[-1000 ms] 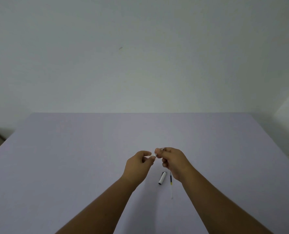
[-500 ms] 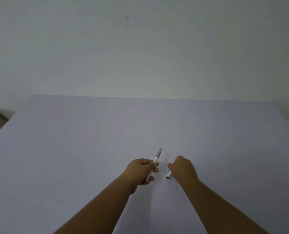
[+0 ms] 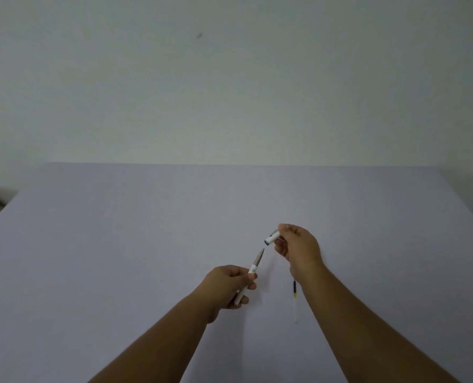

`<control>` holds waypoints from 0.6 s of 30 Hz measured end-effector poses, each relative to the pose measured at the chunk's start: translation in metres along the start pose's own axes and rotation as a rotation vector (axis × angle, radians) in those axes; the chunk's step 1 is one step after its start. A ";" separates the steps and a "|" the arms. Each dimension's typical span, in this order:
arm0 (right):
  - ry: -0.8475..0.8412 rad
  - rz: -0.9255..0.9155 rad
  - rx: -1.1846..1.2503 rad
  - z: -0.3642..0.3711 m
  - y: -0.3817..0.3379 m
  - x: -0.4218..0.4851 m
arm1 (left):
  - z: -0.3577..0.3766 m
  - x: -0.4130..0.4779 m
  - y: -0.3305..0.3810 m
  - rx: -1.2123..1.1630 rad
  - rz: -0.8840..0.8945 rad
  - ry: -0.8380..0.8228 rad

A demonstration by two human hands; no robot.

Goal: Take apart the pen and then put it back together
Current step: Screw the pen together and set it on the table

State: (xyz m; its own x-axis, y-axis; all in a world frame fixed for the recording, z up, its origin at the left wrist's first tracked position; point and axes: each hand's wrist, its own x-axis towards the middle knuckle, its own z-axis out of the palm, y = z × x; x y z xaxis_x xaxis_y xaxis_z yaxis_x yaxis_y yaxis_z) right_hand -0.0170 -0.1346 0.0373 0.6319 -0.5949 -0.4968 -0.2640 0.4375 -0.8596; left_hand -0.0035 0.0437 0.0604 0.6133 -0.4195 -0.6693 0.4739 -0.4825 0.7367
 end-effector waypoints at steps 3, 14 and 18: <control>-0.111 0.019 -0.018 -0.001 -0.009 -0.009 | 0.003 -0.003 0.003 0.017 0.009 -0.010; -0.282 0.019 -0.231 -0.003 0.001 -0.028 | 0.013 -0.005 0.001 0.021 0.052 0.066; -0.270 0.026 -0.236 -0.003 0.001 -0.027 | 0.017 -0.004 0.001 0.020 0.066 0.088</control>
State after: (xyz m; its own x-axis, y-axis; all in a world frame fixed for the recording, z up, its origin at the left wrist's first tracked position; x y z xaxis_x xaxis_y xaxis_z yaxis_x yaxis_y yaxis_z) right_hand -0.0365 -0.1207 0.0497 0.7844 -0.3723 -0.4962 -0.4234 0.2632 -0.8669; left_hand -0.0163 0.0323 0.0624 0.6964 -0.3824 -0.6073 0.4184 -0.4712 0.7765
